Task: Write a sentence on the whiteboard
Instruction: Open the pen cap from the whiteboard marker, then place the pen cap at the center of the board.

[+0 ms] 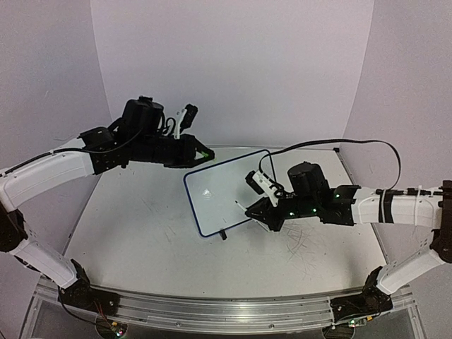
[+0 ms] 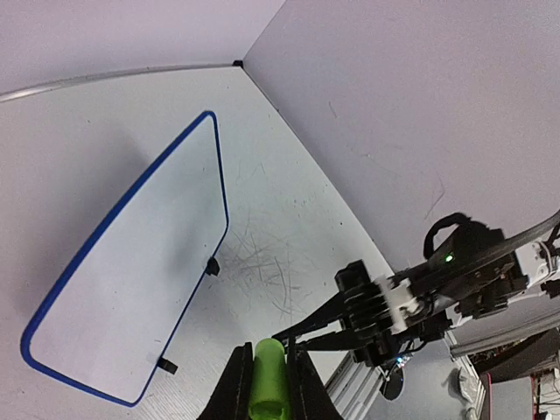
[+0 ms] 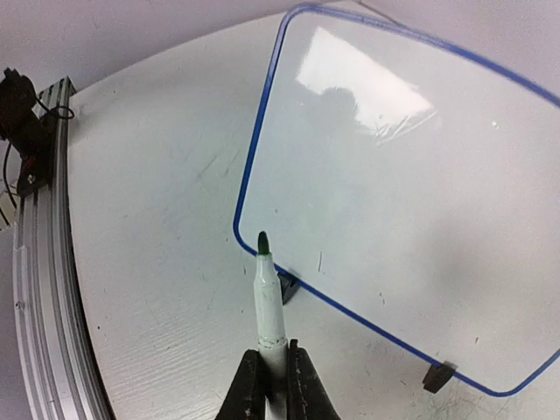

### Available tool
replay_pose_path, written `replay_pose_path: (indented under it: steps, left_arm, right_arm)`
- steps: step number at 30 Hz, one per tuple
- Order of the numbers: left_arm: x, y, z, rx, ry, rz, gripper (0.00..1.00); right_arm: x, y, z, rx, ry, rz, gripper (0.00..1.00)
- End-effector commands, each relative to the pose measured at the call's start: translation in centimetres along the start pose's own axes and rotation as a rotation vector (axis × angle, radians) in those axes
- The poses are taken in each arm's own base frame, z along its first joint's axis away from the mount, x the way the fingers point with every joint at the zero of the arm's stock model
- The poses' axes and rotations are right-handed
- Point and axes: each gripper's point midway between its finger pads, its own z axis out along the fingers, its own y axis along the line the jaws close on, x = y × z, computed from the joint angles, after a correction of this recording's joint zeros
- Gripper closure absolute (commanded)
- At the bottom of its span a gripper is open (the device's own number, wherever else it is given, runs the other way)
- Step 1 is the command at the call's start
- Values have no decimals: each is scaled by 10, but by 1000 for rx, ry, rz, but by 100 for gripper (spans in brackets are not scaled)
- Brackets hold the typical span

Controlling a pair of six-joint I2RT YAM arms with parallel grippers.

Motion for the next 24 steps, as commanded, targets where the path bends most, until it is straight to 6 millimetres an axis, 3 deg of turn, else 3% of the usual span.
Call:
replay_pose_path:
  steps: [1, 4, 6, 9, 11, 14, 18, 24]
  left_arm:
    - [-26, -13, -19, -3, -78, 53, 100]
    - [-29, -2, -28, -76, -100, 51, 100]
    - [-32, 18, -46, -175, -140, 27, 100]
    - [-34, 68, -84, -378, -223, -63, 100]
    - [-26, 103, -109, -511, -273, -123, 100]
    - [5, 146, -126, -660, -283, -186, 98]
    - [57, 182, -105, -728, -165, -271, 91]
    - [129, 226, -69, -787, 30, -327, 92]
  right_arm:
    - [10, 3, 6, -2, 54, 21, 100]
    - [5, 1, 2, 15, 35, 34, 100]
    - [-11, -4, -8, 49, -32, 52, 100]
    - [-26, -16, -21, 128, -113, 90, 100]
    - [-33, -23, -27, 169, -143, 117, 100]
    - [-42, -25, -31, 167, -180, 143, 100]
    - [-50, -18, -27, 117, -188, 121, 100]
    - [-49, -12, -23, 81, -173, 98, 100]
